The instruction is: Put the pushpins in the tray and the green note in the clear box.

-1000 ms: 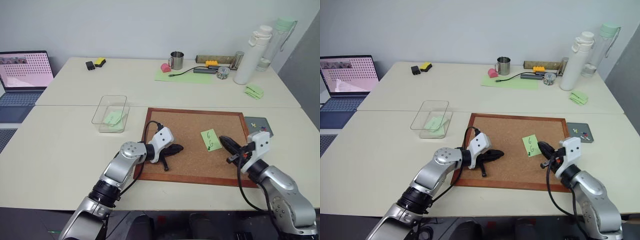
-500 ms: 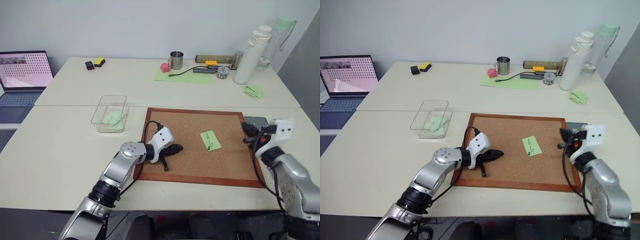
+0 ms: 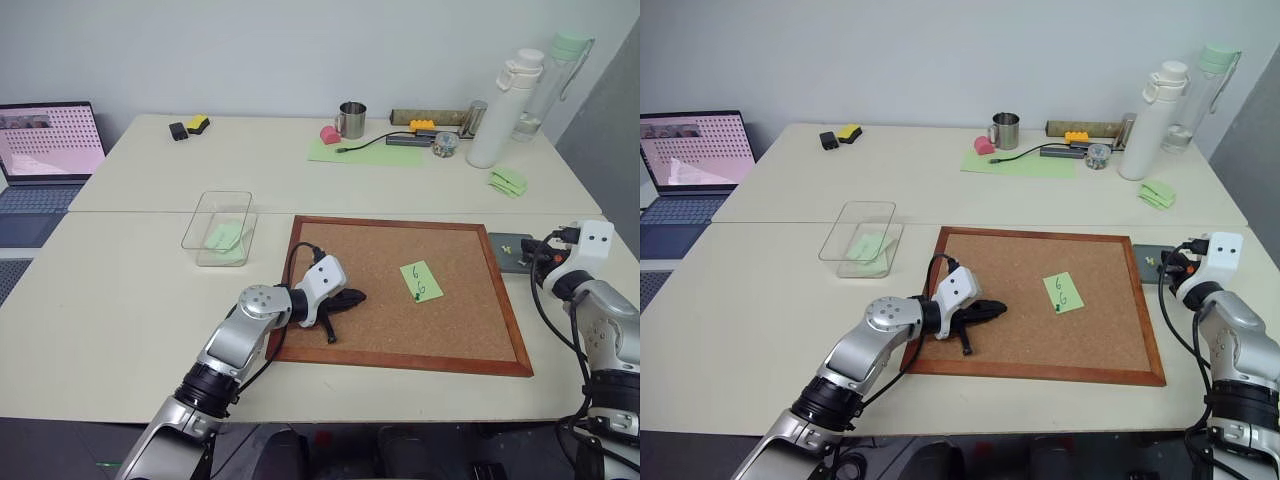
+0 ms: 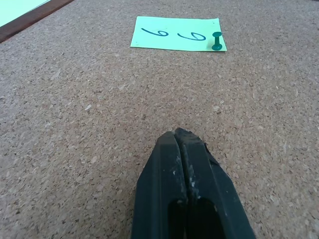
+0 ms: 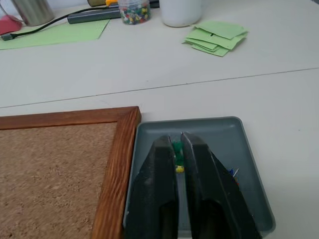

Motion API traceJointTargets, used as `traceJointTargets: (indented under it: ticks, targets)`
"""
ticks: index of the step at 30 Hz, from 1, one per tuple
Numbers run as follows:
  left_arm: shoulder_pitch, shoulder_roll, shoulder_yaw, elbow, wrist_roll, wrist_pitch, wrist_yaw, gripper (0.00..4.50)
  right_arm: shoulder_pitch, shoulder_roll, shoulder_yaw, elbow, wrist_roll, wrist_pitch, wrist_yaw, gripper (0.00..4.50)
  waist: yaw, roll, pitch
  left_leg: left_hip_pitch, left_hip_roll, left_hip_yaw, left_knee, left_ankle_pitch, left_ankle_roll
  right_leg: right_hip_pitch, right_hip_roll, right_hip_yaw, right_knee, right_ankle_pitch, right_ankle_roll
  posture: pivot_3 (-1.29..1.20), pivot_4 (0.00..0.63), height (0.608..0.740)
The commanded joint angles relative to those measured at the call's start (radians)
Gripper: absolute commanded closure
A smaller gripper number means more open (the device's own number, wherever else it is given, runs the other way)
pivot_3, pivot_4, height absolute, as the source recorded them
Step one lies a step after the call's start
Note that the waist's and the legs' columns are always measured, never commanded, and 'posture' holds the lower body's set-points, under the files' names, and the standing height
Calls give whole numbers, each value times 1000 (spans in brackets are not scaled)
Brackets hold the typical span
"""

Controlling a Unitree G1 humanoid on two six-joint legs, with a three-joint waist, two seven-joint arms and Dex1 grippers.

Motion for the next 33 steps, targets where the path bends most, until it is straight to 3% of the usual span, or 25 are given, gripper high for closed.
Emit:
traceJointTargets:
  ticks: [1,13,23,33]
  targets:
    - [49,32,-23,28,28,61,-3,4500,-36,-27,-19,26,-3,-45,31,3283,-1,0,0,0,0,0,-1,0,0,0,0,0,0,0,0,0,150,740]
    - [44,31,-23,27,28,69,-2,4500,29,-15,-6,-95,32,-39,100,807,-4,0,0,0,0,0,-2,0,0,0,0,0,0,0,0,0,150,740]
    - [38,32,-23,35,28,68,-6,4500,352,65,259,-632,92,25,223,807,-4,1,0,0,1,-1,-3,0,0,0,-1,-1,0,0,0,0,150,740]
    - [22,25,-27,48,29,65,-9,4500,325,145,394,-578,-50,4,122,807,-3,-1,0,1,0,-1,-3,0,0,0,0,-2,0,0,0,0,150,740]
